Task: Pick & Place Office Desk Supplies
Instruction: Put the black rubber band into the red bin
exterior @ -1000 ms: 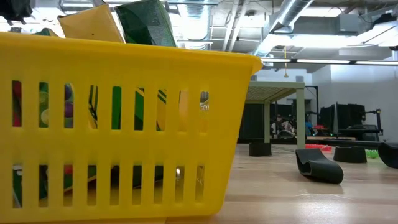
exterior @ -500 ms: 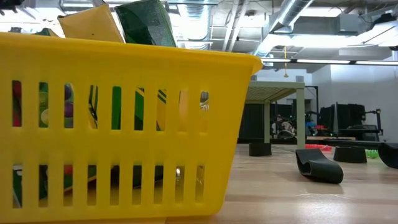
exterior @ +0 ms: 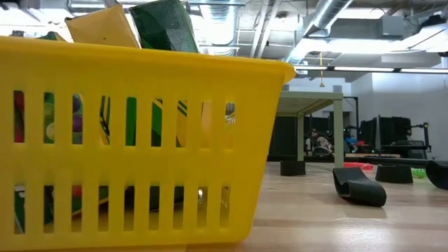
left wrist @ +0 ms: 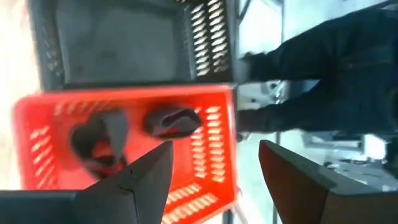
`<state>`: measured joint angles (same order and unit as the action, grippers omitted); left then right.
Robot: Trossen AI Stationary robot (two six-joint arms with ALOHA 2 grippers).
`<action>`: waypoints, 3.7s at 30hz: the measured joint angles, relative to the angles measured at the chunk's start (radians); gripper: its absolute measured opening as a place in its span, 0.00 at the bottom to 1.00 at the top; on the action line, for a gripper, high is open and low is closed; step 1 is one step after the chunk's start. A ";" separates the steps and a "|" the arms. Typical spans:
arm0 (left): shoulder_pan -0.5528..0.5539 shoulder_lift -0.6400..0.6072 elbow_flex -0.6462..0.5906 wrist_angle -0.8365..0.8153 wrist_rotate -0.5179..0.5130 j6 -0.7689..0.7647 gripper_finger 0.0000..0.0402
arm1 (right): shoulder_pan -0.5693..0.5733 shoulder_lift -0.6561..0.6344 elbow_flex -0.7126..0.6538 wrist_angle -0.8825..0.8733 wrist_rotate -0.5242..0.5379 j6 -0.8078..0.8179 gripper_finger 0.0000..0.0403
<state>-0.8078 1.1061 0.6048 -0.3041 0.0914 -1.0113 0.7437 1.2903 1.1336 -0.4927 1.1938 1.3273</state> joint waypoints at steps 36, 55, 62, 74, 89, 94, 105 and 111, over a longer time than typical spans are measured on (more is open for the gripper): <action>0.994 0.351 0.759 -0.163 -0.254 0.771 0.73 | -0.001 0.000 0.000 -0.024 0.007 0.000 0.19; 1.118 0.638 0.934 -0.427 -0.387 0.454 0.73 | 0.000 0.000 0.000 -0.053 -0.023 0.005 0.19; 1.117 0.685 0.934 -0.451 -0.380 0.424 0.73 | 0.002 0.000 0.000 -0.047 -0.026 0.008 0.19; 1.110 0.718 0.935 -0.540 -0.381 0.394 0.68 | 0.002 0.000 0.000 -0.044 -0.026 0.008 0.19; 1.102 0.692 0.931 -0.503 -0.337 0.414 0.03 | 0.002 0.000 0.000 -0.045 -0.026 0.007 0.19; 1.100 0.597 0.932 -0.473 -0.349 0.431 0.01 | 0.002 0.000 0.000 -0.045 -0.026 0.002 0.19; 1.038 0.238 0.933 -0.583 -0.067 0.568 0.01 | 0.001 0.000 0.000 -0.057 -0.018 -0.004 0.19; 0.885 0.104 0.906 -0.808 0.050 0.558 0.01 | -0.010 0.000 0.000 -0.055 -0.005 -0.019 0.19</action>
<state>0.0775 1.2104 1.5110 -1.1119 0.1416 -0.4530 0.7332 1.2903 1.1339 -0.5477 1.1890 1.3082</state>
